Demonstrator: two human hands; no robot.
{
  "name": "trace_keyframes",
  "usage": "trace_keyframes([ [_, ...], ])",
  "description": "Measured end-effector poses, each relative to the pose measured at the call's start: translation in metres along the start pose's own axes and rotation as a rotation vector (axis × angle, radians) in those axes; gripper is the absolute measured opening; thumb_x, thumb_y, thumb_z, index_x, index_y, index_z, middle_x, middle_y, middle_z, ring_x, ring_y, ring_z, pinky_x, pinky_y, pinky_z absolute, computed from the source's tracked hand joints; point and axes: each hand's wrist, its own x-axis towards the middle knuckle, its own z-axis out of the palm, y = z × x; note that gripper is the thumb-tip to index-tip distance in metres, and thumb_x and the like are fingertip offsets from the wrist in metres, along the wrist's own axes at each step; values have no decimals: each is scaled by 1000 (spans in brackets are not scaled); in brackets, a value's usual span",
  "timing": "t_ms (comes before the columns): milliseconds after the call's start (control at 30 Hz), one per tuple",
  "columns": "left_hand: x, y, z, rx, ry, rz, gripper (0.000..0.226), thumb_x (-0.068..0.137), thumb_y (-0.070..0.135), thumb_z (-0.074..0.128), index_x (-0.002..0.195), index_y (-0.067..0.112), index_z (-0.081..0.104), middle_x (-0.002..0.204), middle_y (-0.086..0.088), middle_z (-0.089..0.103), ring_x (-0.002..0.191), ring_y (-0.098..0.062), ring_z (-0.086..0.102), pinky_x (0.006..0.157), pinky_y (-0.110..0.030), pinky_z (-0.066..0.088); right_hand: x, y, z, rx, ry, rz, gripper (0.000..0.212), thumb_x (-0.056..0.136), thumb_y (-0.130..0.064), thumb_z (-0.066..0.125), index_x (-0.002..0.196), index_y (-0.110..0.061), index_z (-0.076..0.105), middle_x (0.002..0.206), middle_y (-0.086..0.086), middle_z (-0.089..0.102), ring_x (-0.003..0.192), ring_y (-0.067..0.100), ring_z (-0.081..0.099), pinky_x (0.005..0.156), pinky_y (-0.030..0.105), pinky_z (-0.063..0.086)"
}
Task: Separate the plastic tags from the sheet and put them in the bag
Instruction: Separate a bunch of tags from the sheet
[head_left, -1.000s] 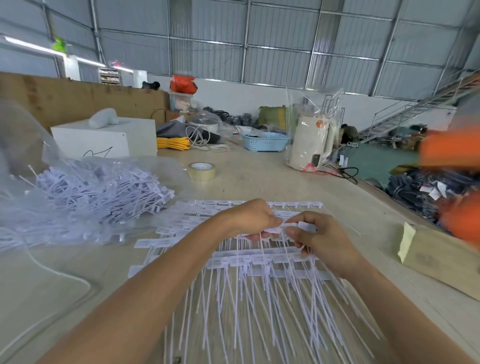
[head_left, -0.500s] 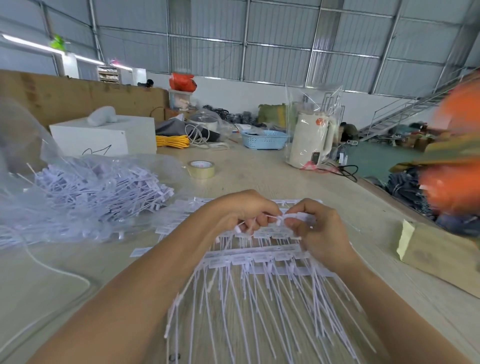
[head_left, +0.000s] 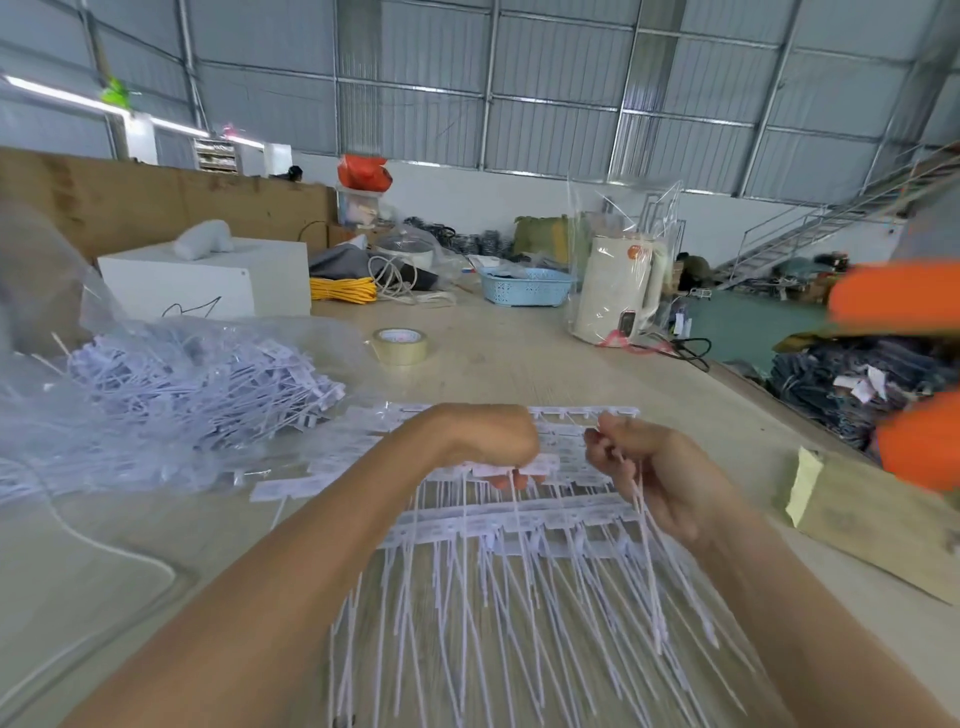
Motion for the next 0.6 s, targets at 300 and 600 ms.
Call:
trace_keyframes([
  [300,-2,2,-3,123,102,57,39,89,4,51,127,12,48,102,1,53,84,-15,53,56,-19,37,-1,31,8,-477,-70,-54,17,88,-11,62,71,-7,63,85,19,71,77,30,64,65,35,47],
  [600,-1,-4,-7,26,92,82,12,92,21,58,100,13,61,81,0,48,79,-17,45,68,-24,34,-4,22,12,-423,-14,-264,11,82,3,64,76,-4,58,54,1,58,44,11,56,46,21,50],
])
